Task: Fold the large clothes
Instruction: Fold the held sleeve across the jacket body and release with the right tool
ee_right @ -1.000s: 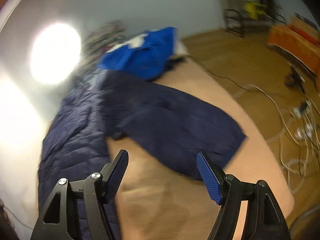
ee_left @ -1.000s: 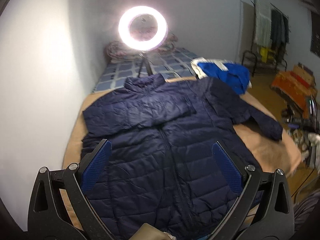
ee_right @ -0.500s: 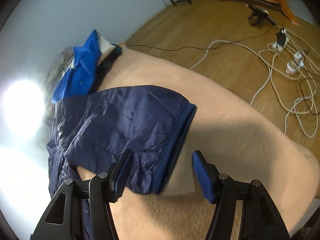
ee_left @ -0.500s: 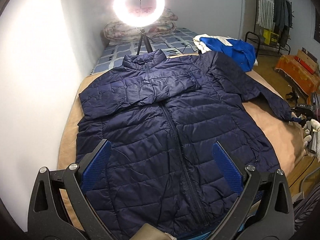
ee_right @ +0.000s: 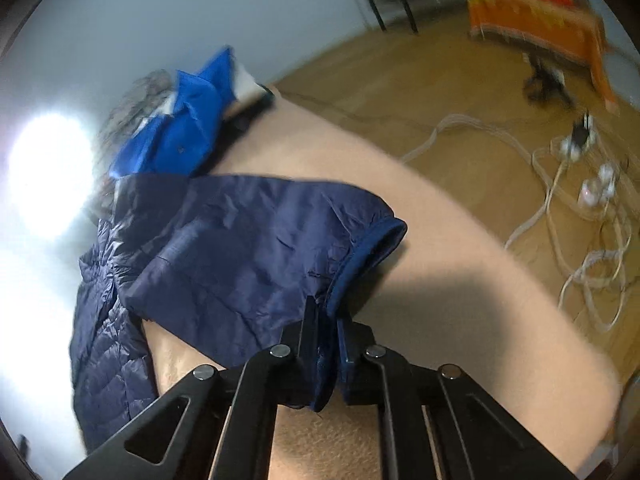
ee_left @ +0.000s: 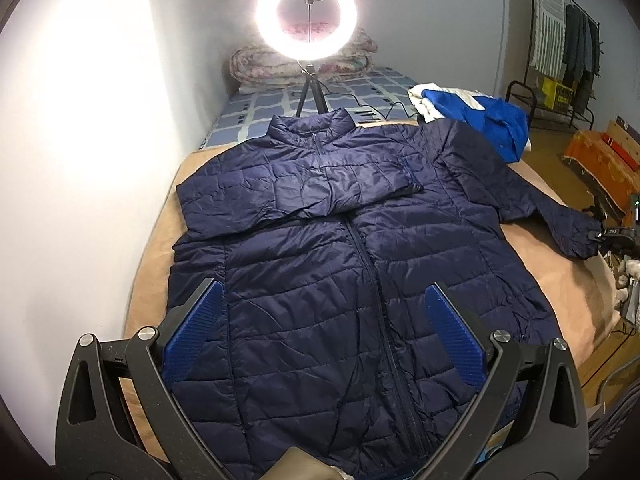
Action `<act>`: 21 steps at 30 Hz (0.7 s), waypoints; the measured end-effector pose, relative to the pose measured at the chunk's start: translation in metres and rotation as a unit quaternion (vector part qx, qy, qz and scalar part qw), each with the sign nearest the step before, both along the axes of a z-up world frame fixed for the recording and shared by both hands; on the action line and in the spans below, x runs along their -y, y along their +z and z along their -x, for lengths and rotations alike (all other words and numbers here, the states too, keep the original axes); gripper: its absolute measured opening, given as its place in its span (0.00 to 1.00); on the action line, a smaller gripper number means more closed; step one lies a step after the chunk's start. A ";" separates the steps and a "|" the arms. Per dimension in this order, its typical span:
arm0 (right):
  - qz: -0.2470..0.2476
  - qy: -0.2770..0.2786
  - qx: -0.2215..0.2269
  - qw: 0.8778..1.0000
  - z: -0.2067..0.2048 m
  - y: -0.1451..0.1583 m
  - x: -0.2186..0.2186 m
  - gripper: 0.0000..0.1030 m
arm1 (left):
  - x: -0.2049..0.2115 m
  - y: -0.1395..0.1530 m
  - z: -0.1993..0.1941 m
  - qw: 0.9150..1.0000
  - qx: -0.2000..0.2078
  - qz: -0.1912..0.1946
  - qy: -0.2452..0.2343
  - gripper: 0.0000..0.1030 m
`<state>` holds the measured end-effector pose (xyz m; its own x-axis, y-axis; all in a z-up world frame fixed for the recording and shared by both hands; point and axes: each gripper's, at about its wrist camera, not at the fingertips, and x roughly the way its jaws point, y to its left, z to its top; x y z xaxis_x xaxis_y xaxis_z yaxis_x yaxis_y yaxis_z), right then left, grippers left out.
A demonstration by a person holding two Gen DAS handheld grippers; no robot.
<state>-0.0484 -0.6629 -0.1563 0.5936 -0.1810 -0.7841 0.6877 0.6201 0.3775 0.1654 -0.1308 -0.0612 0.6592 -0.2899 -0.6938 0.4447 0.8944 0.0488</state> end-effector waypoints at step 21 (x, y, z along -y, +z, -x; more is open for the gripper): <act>0.173 0.220 0.064 0.958 -0.150 0.180 -0.171 0.03 | -0.054 0.025 -0.003 0.997 0.040 0.047 0.042 0.99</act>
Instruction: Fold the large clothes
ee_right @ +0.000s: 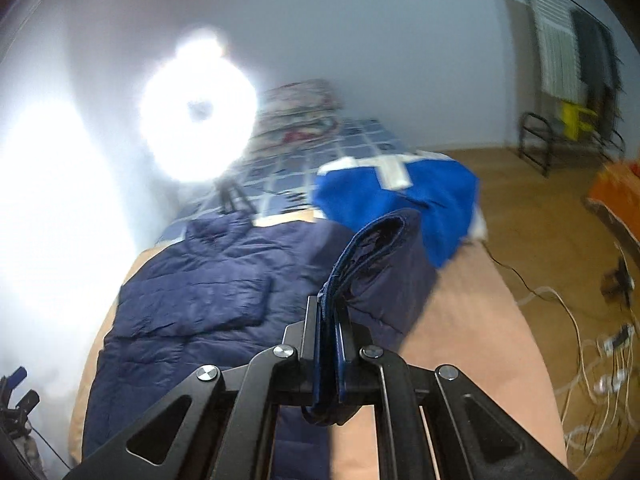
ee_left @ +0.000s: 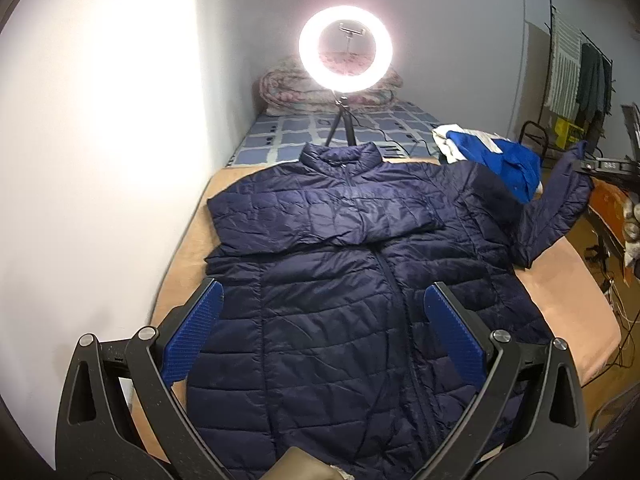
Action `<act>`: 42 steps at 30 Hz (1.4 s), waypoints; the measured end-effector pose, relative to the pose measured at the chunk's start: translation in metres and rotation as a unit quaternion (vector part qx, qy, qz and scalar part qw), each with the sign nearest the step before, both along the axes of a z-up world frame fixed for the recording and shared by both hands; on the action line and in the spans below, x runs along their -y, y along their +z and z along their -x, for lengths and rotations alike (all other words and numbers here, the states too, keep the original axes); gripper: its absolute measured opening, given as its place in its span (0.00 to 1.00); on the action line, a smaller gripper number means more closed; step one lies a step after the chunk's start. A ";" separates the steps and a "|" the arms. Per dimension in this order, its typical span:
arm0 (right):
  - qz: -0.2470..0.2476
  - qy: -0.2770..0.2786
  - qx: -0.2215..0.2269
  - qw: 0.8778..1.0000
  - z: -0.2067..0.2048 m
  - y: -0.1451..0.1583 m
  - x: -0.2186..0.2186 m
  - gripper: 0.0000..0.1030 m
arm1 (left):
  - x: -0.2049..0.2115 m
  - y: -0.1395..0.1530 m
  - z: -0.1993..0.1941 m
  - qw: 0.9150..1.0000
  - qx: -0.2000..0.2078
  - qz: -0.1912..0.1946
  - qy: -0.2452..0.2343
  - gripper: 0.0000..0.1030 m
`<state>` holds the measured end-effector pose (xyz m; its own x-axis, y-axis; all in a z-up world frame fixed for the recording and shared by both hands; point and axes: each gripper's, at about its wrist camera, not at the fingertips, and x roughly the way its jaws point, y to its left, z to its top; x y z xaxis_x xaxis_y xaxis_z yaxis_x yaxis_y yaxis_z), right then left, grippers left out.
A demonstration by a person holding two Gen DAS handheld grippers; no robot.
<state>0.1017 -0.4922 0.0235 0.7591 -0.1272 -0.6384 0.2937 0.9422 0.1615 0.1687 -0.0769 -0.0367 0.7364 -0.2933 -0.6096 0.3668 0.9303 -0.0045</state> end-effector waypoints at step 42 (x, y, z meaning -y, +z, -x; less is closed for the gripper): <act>-0.082 0.265 -0.075 0.958 -0.171 -0.111 -0.207 0.51 | -0.013 -0.078 -0.126 0.979 -0.154 0.134 -0.023 0.92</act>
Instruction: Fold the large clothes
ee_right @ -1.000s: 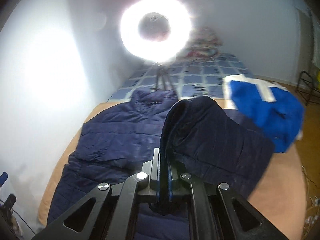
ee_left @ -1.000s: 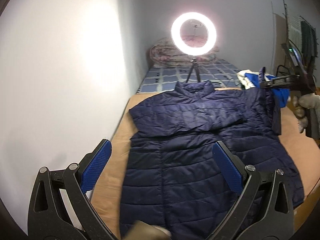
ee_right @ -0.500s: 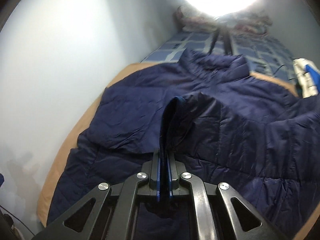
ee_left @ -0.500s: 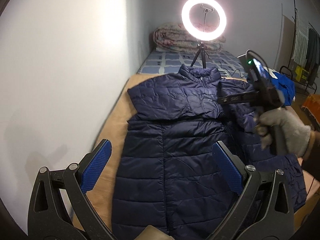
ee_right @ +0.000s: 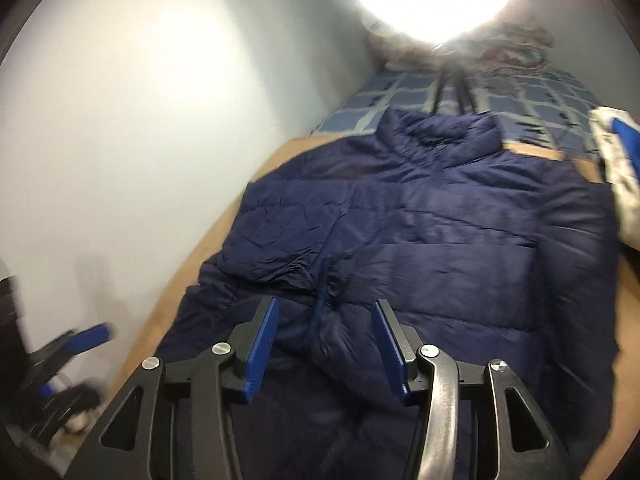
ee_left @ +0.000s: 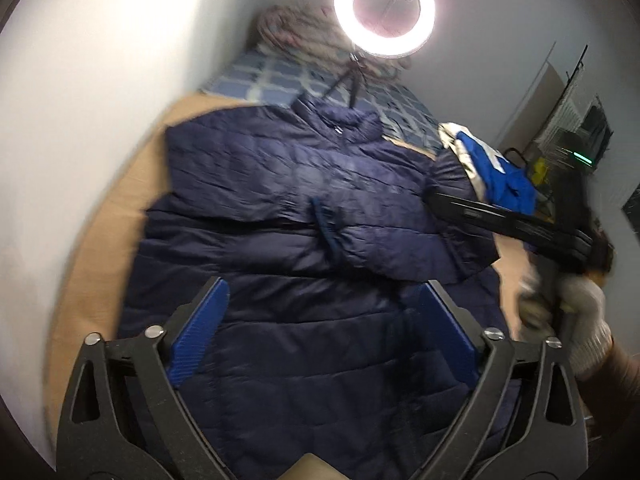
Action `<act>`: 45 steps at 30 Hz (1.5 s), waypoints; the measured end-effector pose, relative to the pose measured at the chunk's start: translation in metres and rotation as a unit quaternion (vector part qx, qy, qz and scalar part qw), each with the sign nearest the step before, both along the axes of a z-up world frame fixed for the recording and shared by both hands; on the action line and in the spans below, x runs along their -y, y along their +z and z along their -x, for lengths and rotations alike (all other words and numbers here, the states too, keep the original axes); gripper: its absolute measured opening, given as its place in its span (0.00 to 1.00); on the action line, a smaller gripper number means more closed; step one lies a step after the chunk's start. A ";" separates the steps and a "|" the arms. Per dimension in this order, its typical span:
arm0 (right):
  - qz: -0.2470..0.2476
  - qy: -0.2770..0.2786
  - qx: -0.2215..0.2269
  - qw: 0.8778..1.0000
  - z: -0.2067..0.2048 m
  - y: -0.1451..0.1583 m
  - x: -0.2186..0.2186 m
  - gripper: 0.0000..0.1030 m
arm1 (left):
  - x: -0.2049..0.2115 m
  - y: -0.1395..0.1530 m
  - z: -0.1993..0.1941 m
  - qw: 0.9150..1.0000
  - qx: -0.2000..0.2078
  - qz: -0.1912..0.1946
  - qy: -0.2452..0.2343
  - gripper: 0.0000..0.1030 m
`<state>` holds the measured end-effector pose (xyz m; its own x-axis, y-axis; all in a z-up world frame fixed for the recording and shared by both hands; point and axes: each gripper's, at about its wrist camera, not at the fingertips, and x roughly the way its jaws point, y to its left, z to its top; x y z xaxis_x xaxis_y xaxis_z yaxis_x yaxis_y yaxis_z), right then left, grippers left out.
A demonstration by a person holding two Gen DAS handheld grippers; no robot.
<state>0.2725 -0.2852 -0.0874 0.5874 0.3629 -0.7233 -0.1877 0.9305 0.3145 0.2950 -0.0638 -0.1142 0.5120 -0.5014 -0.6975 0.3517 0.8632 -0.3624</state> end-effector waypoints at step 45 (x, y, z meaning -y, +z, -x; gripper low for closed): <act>0.095 -0.108 -0.063 0.988 0.113 -0.072 0.133 0.60 | 0.040 -0.060 -0.201 0.992 -0.012 -0.092 0.090 0.03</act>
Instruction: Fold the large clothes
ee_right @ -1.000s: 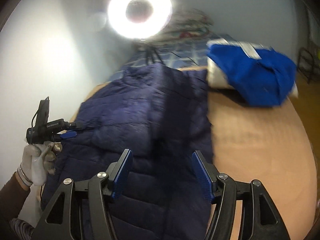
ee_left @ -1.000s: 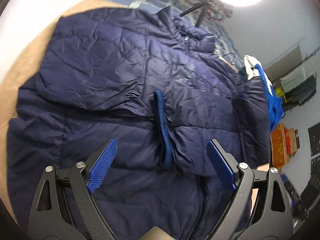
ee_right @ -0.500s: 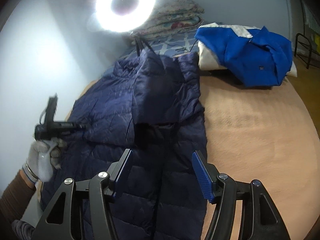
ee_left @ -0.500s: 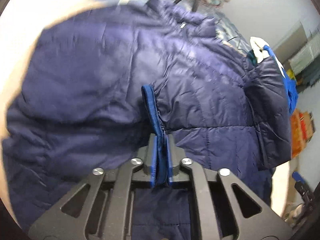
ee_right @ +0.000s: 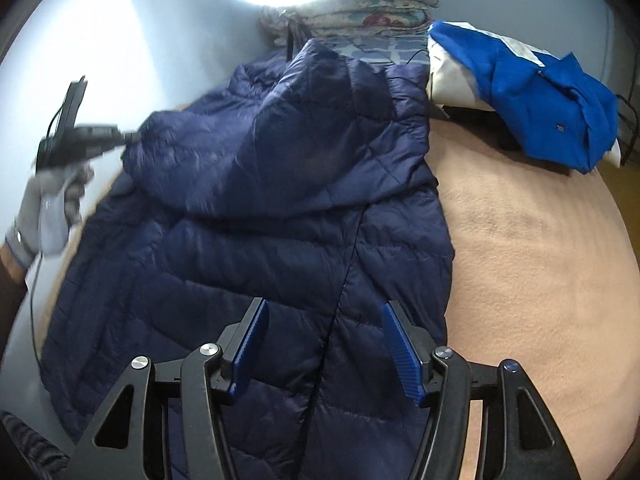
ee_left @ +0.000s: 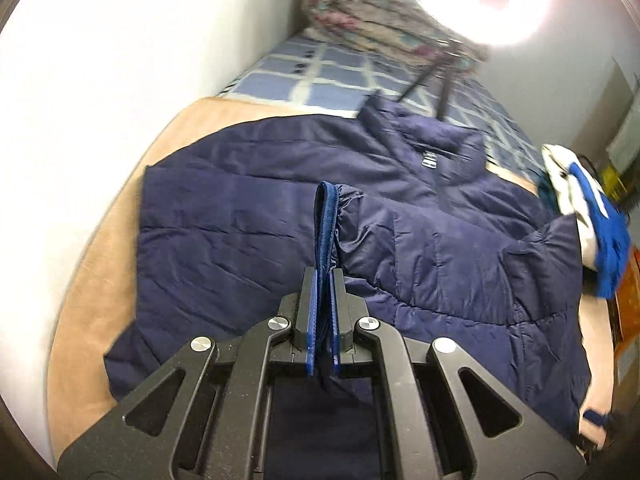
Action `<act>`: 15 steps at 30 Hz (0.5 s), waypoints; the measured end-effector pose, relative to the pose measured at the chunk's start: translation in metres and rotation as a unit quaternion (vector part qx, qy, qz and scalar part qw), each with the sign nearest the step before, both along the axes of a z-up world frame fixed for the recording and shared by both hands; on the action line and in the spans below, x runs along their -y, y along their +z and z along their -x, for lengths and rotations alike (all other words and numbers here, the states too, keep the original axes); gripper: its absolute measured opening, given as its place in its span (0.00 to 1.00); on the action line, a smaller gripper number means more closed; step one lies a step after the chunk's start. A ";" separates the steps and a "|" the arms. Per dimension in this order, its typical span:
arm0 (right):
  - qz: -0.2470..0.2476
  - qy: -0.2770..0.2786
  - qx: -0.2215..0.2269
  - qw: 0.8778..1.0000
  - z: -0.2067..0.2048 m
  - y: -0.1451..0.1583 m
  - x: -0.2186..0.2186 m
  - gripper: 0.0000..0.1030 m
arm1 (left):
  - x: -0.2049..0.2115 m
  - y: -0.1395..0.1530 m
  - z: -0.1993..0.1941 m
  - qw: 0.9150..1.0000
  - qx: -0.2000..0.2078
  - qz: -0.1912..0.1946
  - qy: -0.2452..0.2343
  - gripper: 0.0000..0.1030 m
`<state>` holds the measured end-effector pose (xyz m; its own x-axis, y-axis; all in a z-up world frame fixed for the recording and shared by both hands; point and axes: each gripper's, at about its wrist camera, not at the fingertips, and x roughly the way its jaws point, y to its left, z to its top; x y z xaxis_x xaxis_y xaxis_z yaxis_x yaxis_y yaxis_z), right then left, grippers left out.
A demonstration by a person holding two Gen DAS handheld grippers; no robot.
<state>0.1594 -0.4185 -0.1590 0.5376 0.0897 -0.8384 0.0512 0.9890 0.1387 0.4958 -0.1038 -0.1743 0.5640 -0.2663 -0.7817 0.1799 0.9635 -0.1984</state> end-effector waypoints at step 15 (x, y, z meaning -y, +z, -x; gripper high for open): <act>0.035 -0.012 -0.039 0.999 -0.017 -0.034 -0.002 0.57 | -0.015 -0.052 -0.037 0.999 -0.024 0.013 0.031 0.03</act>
